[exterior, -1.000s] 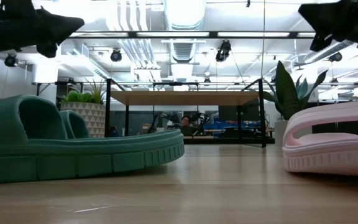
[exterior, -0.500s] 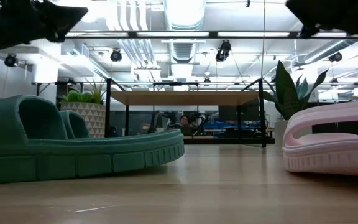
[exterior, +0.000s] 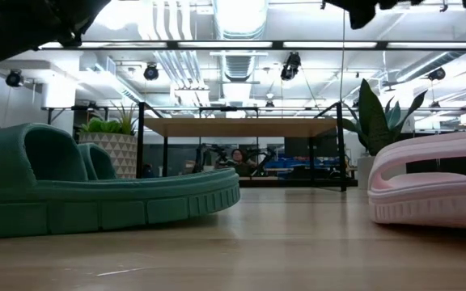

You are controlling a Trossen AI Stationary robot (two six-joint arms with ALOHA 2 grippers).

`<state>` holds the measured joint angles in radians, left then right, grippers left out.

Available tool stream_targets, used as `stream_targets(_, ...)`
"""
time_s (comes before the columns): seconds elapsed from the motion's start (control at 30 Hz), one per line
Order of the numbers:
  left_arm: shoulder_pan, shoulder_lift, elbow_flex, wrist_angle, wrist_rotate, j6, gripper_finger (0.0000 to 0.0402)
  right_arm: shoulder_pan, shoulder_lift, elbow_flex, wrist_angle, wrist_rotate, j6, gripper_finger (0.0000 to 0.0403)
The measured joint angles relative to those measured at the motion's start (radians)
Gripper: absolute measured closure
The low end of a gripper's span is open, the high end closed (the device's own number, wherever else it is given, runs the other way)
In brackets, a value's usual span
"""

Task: Pick and place slides into the shelf
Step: Put the left pink slipper on the shelf

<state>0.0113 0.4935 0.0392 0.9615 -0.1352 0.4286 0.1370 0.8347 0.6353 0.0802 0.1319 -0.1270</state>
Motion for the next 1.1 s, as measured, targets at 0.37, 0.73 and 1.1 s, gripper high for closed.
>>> stream_targets(0.37,0.0,-0.004,0.0,-0.001,0.0,-0.002,0.0402,0.386,0.204,0.29,-0.422,0.458,0.197,0.0267)
stream_targets(0.73,0.0,0.019,0.0,-0.002,0.0,-0.003,0.0402,0.673,0.42,0.443,-0.542,0.707,0.38,0.028)
stream_targets(1.1,0.0,0.054,0.0,0.008,0.003,-0.209,0.0402,0.737,0.803,0.718,-0.708,0.708,0.472,0.03)
